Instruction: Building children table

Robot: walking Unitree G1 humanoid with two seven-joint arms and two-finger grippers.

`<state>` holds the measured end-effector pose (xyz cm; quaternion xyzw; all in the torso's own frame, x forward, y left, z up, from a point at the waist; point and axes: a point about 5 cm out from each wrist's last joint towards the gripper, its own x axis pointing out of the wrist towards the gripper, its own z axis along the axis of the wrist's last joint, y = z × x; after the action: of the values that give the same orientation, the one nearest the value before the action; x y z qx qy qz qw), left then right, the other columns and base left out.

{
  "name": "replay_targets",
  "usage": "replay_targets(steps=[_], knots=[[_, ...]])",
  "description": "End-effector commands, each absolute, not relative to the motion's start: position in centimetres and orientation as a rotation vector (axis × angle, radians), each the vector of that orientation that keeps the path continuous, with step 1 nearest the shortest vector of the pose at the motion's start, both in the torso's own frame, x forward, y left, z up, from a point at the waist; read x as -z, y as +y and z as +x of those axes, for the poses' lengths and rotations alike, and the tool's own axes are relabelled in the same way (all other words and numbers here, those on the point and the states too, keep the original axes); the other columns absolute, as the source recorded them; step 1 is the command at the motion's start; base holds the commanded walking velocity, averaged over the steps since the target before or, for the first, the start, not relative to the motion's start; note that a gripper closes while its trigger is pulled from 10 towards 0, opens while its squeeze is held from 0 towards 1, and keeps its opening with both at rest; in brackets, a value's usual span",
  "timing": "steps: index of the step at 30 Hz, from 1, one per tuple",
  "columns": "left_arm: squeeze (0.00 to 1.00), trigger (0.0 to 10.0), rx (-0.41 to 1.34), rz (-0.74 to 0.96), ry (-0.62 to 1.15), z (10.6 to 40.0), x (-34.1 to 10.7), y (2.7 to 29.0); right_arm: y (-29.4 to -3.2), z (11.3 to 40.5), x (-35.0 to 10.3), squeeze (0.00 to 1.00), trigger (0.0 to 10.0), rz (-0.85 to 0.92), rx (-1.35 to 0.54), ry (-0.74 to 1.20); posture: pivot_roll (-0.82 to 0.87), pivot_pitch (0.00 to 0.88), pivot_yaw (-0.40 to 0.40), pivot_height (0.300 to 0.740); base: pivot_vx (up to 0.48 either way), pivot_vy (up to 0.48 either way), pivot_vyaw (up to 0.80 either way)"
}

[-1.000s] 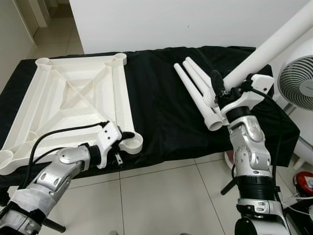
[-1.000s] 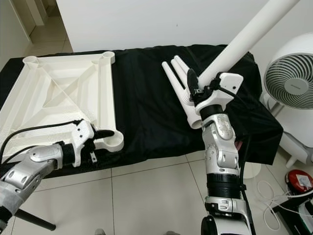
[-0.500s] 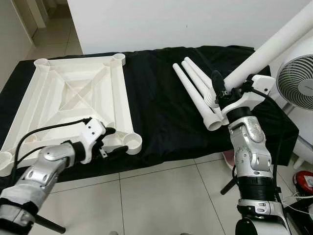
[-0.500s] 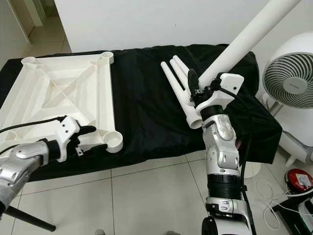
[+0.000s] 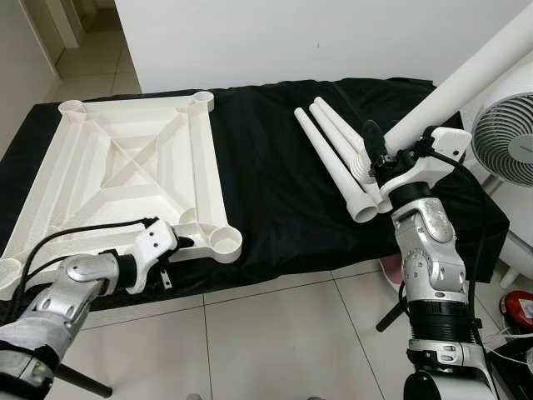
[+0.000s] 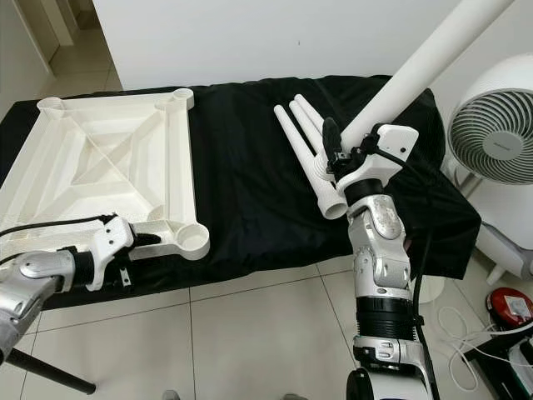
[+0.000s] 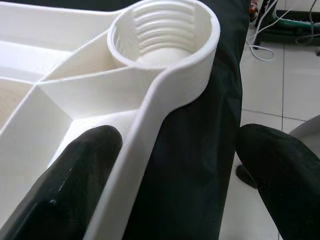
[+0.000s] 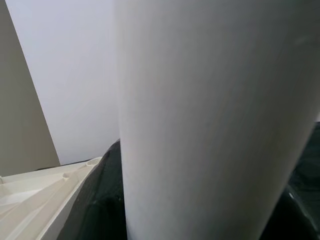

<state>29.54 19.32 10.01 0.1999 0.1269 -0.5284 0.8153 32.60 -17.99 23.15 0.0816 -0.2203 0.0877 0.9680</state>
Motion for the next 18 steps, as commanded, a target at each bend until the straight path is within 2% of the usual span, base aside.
replay_targets(steps=[1, 7, 11, 12, 13, 18], knots=[[0.00, 10.0, 1.091, 0.449, 0.276, 29.7, -9.8, 19.3, -18.0, 32.5, -23.6, 0.00, 10.0, 0.161, -0.182, -0.464, -0.11, 0.000, 0.041, 0.740, 0.000, 0.000, 0.00], [0.00, 10.0, 1.088, 0.451, 0.295, 30.0, -9.5, 18.9, -17.9, 32.6, -23.6, 0.00, 10.0, 0.157, -0.185, -0.464, -0.12, 0.000, 0.042, 0.740, 0.000, 0.000, 0.00], [0.00, 10.0, 1.124, 0.379, 0.278, 30.3, -9.6, 17.0, -17.9, 32.5, -23.7, 0.00, 10.0, 0.151, -0.187, -0.465, -0.13, 0.000, 0.041, 0.740, 0.000, 0.000, 0.00], [0.00, 9.0, 1.136, 0.361, 0.275, 30.2, -9.6, 16.7, -17.9, 32.5, -23.7, 0.00, 10.0, 0.151, -0.188, -0.465, -0.13, 0.000, 0.042, 0.740, 0.000, 0.000, 0.00], [0.00, 0.0, 1.149, 0.351, 0.268, 30.2, -9.6, 16.5, -17.9, 32.5, -23.7, 0.00, 10.0, 0.150, -0.190, -0.465, -0.13, 0.000, 0.041, 0.740, 0.000, 0.000, 0.00], [0.00, 0.0, 1.178, 0.334, 0.256, 30.0, -9.4, 15.8, -17.8, 32.5, -23.6, 0.00, 10.0, 0.150, -0.192, -0.463, -0.13, 0.000, 0.043, 0.740, 0.000, 0.000, 0.00]])
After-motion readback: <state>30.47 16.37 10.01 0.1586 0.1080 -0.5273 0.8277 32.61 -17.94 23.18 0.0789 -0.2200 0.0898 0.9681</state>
